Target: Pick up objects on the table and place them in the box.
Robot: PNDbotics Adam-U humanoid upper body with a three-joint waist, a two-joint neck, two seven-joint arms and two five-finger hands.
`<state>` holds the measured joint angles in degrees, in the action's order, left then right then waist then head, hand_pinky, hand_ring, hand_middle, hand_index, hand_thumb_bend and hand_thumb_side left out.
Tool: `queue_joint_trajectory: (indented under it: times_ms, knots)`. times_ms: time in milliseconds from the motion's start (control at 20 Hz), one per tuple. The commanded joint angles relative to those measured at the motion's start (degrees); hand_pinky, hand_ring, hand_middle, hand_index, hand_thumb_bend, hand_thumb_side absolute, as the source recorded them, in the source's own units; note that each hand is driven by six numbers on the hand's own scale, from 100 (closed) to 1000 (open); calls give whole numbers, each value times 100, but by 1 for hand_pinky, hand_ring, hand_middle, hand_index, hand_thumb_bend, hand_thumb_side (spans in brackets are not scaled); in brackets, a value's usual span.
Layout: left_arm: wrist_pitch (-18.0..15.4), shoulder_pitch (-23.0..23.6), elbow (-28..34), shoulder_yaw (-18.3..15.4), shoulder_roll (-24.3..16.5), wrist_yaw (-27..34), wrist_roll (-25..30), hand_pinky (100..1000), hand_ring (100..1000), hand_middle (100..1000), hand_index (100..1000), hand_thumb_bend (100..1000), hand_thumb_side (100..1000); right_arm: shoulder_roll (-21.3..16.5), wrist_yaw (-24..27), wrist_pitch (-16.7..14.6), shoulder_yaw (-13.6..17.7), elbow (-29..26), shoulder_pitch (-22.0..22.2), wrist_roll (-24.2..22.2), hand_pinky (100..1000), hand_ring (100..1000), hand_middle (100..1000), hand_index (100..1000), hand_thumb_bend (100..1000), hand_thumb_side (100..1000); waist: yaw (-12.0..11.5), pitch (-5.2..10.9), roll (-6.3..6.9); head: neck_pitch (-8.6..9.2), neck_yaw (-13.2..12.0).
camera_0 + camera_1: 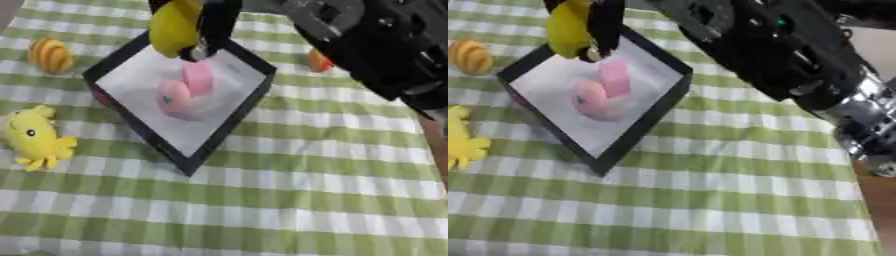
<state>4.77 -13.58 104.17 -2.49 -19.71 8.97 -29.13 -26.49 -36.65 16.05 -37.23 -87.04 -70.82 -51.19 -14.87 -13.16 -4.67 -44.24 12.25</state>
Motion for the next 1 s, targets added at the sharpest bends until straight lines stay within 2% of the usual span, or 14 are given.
queue_joint_trajectory:
  times_ms: [50,300,650,800,1000]
  knots:
    - [-14,-81,115,-40,-146,4,-19,806,839,738,852,321,769,404,-327,-57,22,471,-31,24,815,714,573,679,328,100,-6,-14,-28,13,28]
    - [-14,-104,115,-34,-128,1,-21,806,840,738,851,323,767,825,-754,-460,14,1222,87,250,819,733,617,721,386,110,-30,-28,-28,13,26]
    - [-15,-95,112,-33,-115,2,-22,806,840,737,852,323,767,1081,-1174,-1140,169,2277,137,714,830,775,692,778,490,176,-27,-27,-18,13,2]
    - [-15,-90,111,-35,-115,2,-23,806,840,737,852,323,768,1111,-1334,-1432,229,2530,149,746,859,837,789,861,560,246,-21,-29,-14,13,-13]
    - [-13,-85,108,-39,-117,3,-26,806,841,737,852,323,767,1088,-1468,-1740,354,2654,122,660,887,884,853,923,619,289,-10,-24,-10,13,-33]
